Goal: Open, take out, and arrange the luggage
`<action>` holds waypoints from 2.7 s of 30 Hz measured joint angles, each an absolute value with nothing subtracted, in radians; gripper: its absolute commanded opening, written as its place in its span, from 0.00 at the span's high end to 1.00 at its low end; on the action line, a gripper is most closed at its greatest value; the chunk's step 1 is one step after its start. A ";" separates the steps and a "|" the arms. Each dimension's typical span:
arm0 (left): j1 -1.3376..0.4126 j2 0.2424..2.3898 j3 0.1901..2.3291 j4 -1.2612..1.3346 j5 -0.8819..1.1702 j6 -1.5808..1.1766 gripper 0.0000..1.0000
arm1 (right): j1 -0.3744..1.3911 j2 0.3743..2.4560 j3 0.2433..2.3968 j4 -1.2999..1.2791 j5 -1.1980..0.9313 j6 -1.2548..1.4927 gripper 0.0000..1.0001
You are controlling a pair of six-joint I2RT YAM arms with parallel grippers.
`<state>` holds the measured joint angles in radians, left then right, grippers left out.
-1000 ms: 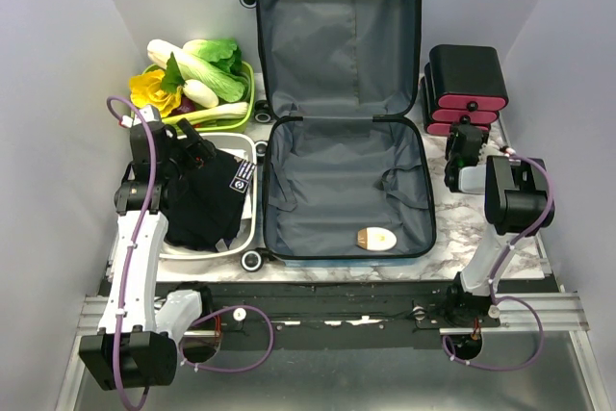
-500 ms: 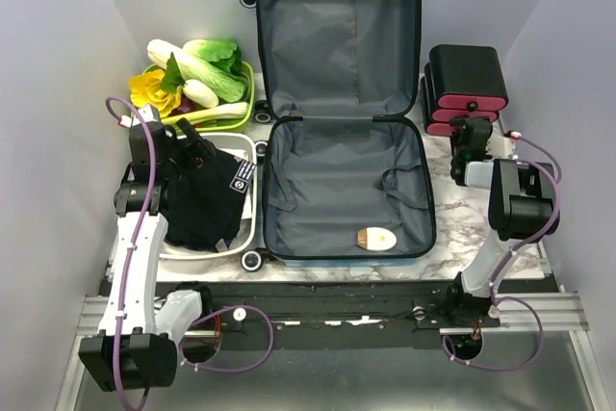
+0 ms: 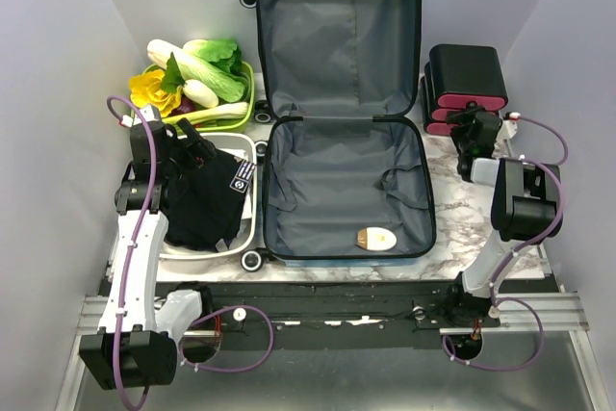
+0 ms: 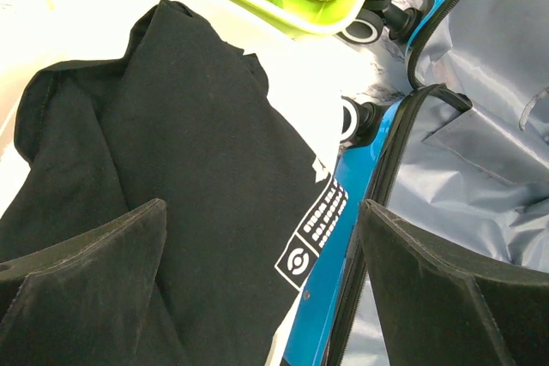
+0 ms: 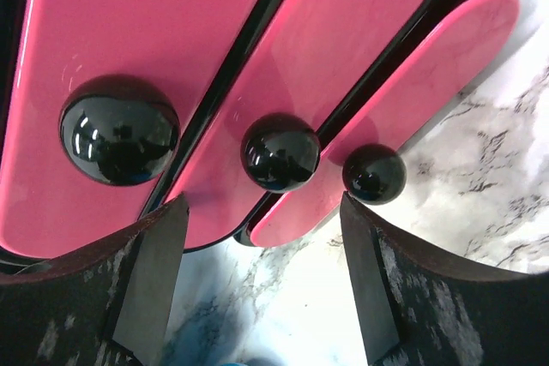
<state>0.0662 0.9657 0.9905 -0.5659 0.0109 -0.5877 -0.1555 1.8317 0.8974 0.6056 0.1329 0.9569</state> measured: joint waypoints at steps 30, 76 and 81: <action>0.066 0.968 0.985 -0.547 0.012 -0.599 0.01 | -0.208 1.986 1.145 0.526 -0.380 0.735 0.00; 0.066 0.928 0.962 -0.541 0.012 -0.619 0.01 | -0.312 1.796 0.988 0.418 -0.184 0.708 0.02; 0.066 0.922 0.943 -0.538 0.012 -0.630 0.01 | -0.300 1.817 0.973 0.421 -0.239 0.734 0.14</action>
<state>0.0662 0.9222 0.9432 -0.5385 0.0120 -0.6304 -0.2996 1.8168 0.9726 0.4206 -0.2394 0.7338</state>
